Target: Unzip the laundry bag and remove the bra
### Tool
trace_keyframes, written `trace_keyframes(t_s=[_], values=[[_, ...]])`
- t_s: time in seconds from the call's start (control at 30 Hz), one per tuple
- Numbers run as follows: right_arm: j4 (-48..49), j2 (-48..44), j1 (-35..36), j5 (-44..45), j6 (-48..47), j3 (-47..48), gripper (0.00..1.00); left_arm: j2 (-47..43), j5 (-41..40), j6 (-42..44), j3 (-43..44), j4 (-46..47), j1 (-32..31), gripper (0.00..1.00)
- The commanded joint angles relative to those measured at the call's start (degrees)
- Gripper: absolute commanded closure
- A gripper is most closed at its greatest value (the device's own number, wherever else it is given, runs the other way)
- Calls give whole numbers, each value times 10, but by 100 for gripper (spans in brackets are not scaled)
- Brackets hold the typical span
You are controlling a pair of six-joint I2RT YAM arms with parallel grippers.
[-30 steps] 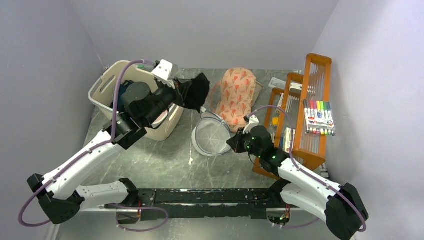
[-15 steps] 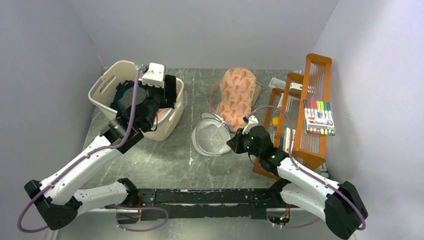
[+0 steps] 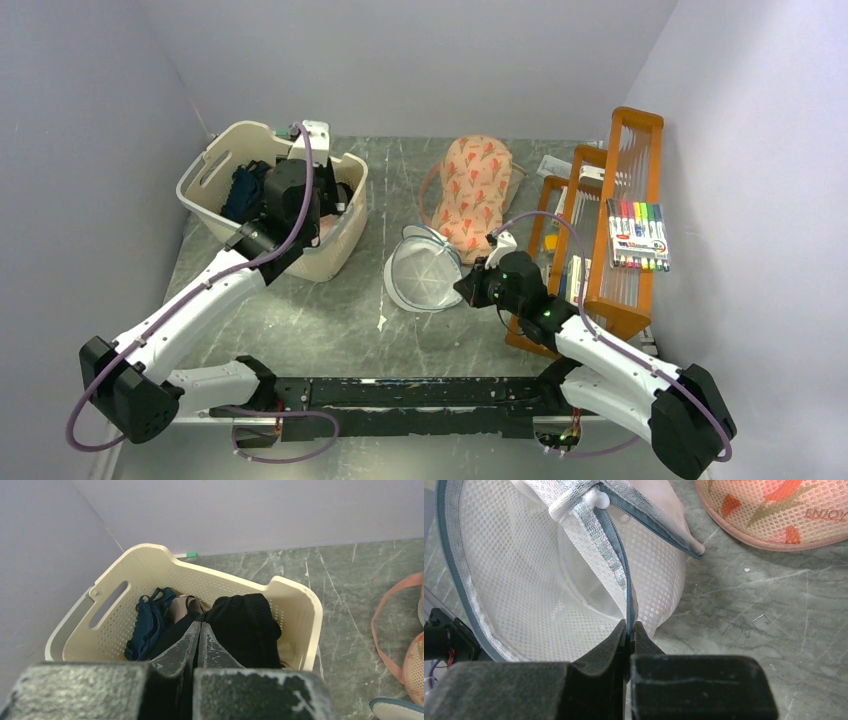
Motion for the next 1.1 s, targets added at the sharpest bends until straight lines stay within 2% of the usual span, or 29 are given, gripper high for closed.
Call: trace_keyframes(t_s=[0.0,0.13,0.3,0.47,0.53,0.57,0.63,0.67,0.7,0.9,1.07], values=[[-4,-10,2,2,-5,12,100,2,27,-35,-4,6,33,93],[-4,-14,2,4,-7,11,100,21,62,-52,-16,13,74,93],[-2,-18,2,3,-7,8,100,58,79,-99,9,-31,103,93],[3,-20,2,3,-8,5,100,78,91,-170,20,-59,154,87],[8,-18,2,0,-7,4,100,83,121,-195,26,-71,176,74],[11,-16,2,-2,-7,4,100,86,133,-204,30,-79,183,60],[13,-12,3,-5,-7,6,100,90,151,-210,40,-90,192,22],[14,-10,2,-5,-8,7,100,91,151,-212,44,-94,193,8],[14,-8,2,-5,-8,7,100,90,148,-214,46,-99,193,1],[16,1,2,-5,-10,14,100,50,163,-203,25,-71,194,0],[14,5,2,-6,-10,17,100,30,245,-187,15,-55,194,0]])
